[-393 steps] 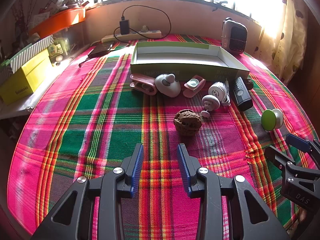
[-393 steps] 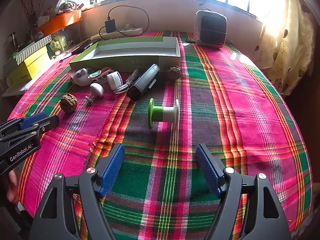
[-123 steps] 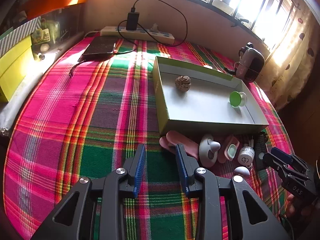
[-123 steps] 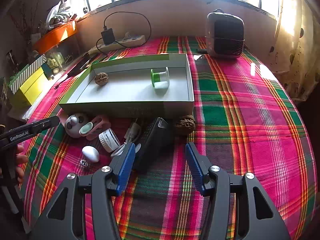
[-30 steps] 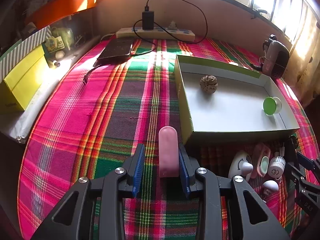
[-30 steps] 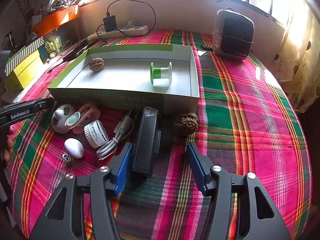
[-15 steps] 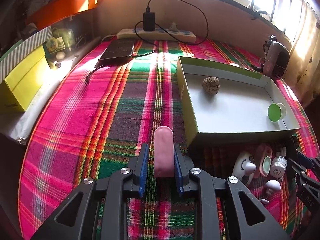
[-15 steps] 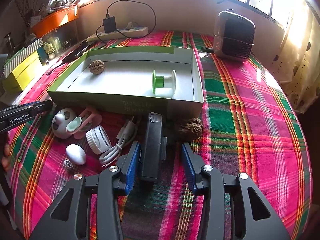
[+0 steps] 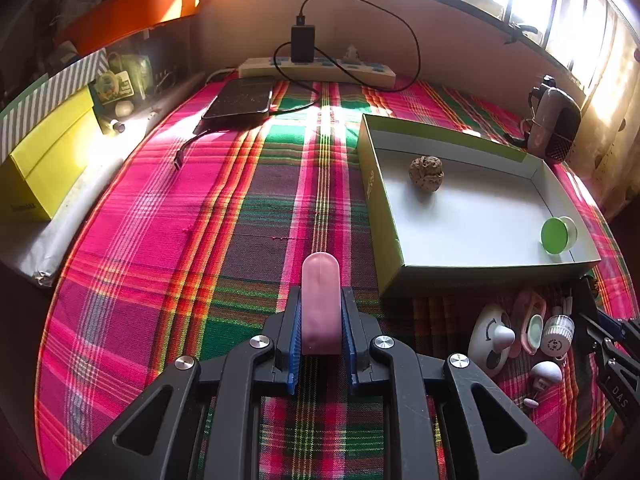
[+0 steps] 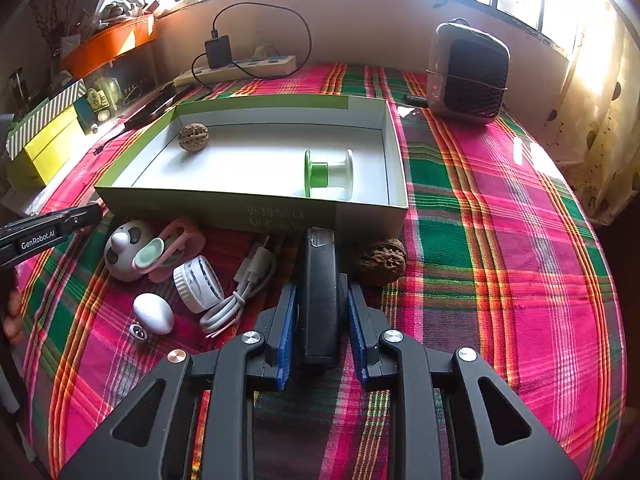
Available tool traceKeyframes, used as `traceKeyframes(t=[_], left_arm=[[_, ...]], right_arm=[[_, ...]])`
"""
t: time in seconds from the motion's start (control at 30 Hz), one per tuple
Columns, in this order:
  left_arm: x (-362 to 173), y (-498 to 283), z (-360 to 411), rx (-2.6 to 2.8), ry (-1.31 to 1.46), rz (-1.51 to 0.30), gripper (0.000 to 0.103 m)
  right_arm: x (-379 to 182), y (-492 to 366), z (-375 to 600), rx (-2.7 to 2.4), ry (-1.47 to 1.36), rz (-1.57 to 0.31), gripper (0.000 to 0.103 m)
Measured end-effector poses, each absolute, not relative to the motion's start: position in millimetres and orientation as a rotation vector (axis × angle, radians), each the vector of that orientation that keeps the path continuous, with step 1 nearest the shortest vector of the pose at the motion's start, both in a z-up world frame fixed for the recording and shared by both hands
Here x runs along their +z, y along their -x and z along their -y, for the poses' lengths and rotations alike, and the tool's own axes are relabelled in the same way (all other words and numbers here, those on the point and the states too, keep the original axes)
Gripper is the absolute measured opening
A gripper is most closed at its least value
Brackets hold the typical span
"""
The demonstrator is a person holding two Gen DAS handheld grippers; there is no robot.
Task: Organize objects
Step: 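Grasp the pink rectangular item with the left tool while the right tool grasps the black flashlight, then carry the pink item and the black flashlight over the tray with both tools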
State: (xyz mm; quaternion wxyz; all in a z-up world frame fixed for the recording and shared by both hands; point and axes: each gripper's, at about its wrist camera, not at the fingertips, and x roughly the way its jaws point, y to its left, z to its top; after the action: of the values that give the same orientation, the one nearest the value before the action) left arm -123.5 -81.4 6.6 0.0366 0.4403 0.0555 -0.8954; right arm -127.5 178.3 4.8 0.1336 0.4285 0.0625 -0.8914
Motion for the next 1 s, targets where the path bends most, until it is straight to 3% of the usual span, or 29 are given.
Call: traceKeyframes(t=[1.0], left_arm=[[20.7, 110.4, 76.9, -2.778, -1.316, -0.151, 0.016]], right_arm=[[14.1, 121.3, -177.1, -2.581, -1.203, -0.153, 0.025]])
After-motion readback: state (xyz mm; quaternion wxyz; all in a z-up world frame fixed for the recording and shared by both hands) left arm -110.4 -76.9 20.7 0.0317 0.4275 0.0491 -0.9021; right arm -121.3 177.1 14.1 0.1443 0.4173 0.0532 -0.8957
